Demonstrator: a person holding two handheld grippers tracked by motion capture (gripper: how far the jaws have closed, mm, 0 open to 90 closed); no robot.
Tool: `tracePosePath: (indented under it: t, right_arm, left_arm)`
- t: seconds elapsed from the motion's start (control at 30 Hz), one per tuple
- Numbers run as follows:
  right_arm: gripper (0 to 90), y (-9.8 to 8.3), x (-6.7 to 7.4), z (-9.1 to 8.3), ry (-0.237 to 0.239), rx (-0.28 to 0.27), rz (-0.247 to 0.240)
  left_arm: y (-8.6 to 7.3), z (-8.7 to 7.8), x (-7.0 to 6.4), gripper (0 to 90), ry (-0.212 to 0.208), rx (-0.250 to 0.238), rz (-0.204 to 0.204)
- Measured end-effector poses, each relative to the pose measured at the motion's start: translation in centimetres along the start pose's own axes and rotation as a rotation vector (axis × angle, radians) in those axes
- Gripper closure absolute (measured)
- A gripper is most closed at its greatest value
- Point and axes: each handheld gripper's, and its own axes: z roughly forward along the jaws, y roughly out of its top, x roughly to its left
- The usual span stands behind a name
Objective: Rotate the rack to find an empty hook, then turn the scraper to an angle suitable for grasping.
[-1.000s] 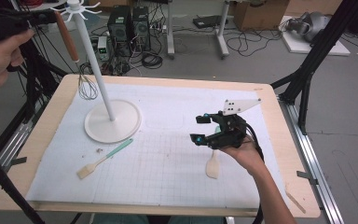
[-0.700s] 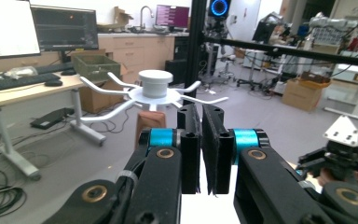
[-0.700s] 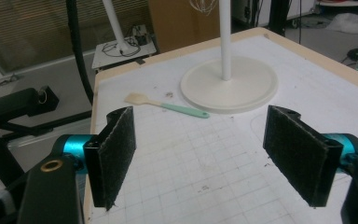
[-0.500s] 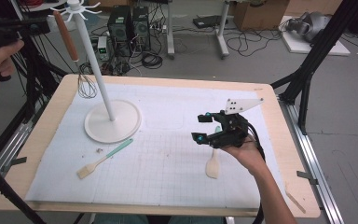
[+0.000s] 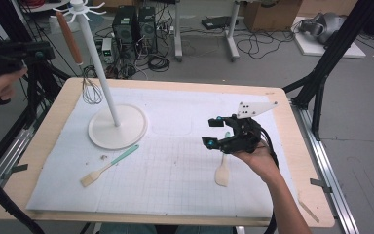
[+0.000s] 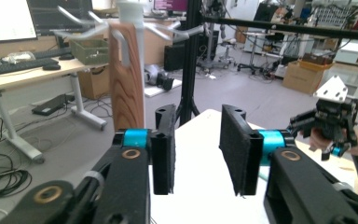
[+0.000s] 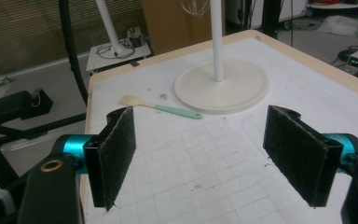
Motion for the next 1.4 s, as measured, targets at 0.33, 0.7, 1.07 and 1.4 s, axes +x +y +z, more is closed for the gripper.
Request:
tracePosePath:
  t: [0.33, 0.7, 1.07, 1.4]
  right_arm:
    - [24.4, -0.2, -0.2, -0.6, -0.005, -0.009, 0.001]
    - [24.4, -0.4, 0.0, -0.8, -0.017, -0.010, -0.003]
    - [24.5, -0.7, -0.4, -0.7, -0.031, -0.004, 0.007]
    - [24.8, -1.2, -0.4, -1.3, -0.050, 0.000, 0.010]
  left_arm:
    - [-1.8, -0.7, -1.2, 55.0, -0.020, 0.017, -0.011]
    - [-3.3, -1.0, -2.4, 49.1, -0.023, 0.037, 0.007]
    - [-5.1, -0.8, -2.8, 46.0, -0.020, 0.055, 0.007]
    - [-6.9, 0.3, -3.9, 43.5, -0.024, 0.078, 0.012]
